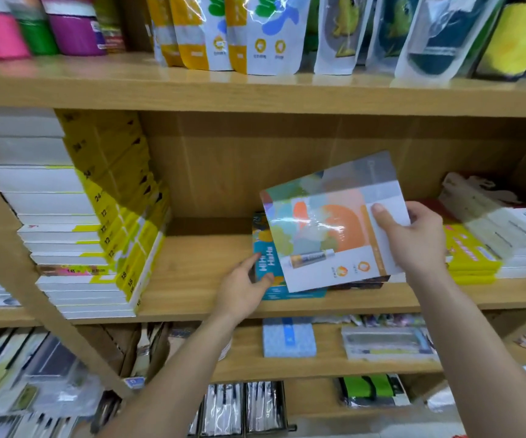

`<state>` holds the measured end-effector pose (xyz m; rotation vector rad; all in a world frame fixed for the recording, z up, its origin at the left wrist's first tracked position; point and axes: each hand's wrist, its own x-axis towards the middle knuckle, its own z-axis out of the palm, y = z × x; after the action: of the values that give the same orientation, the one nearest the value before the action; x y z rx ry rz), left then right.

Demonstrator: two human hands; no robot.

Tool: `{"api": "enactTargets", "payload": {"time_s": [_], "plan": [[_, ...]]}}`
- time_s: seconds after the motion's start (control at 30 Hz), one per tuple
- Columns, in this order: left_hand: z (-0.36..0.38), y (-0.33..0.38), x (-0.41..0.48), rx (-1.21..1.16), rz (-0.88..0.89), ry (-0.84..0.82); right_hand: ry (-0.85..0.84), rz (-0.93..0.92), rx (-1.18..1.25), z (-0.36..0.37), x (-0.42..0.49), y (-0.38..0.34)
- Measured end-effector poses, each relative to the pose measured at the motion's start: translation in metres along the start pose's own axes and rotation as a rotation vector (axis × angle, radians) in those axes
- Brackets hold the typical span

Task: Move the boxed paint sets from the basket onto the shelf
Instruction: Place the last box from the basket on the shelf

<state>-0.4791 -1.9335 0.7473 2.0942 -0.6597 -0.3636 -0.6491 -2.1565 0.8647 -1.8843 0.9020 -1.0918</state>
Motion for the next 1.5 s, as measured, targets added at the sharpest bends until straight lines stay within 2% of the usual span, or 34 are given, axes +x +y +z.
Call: {"api": "enactTargets", "payload": {"time_s": [0.17, 0.23, 0.37, 0.53, 0.7, 0.87, 1.0, 1.17, 1.27, 1.4, 1.5], "plan": [[-0.011, 0.002, 0.005, -0.288, -0.022, -0.176, -0.020, 0.026, 0.021, 0.013, 0.017, -0.003], [-0.025, -0.004, 0.001, -0.245, -0.007, -0.113, -0.052, 0.045, 0.029, 0.028, 0.022, -0.009], [-0.056, -0.021, -0.017, -0.223, 0.006, 0.140, -0.174, 0.044, 0.041, 0.079, 0.029, -0.032], [-0.075, -0.038, -0.030, -0.098, 0.021, 0.229, -0.308, -0.125, -0.063, 0.155, 0.027, -0.078], [-0.078, -0.048, -0.023, 0.048, -0.009, 0.171, -0.332, -0.338, -0.253, 0.203, 0.023, -0.112], [-0.074, -0.045, -0.001, 0.096, -0.050, 0.185, -0.404, -0.524, -0.239, 0.218, 0.038, -0.128], [-0.073, -0.044, 0.018, 0.068, -0.030, 0.201, -0.412, -0.652, -0.404, 0.226, 0.066, -0.136], [-0.067, -0.045, 0.032, 0.108, -0.024, 0.170, -0.609, -0.725, -0.466, 0.239, 0.080, -0.136], [-0.067, -0.044, 0.040, 0.186, -0.025, 0.136, -0.528, -0.812, -0.631, 0.256, 0.069, -0.133], [-0.072, -0.045, 0.052, 0.252, -0.056, 0.110, -0.322, -0.771, -0.622, 0.270, 0.043, -0.113], [-0.076, -0.046, 0.061, 0.309, -0.082, 0.084, -0.355, -0.749, -0.622, 0.270, 0.019, -0.077]]}}
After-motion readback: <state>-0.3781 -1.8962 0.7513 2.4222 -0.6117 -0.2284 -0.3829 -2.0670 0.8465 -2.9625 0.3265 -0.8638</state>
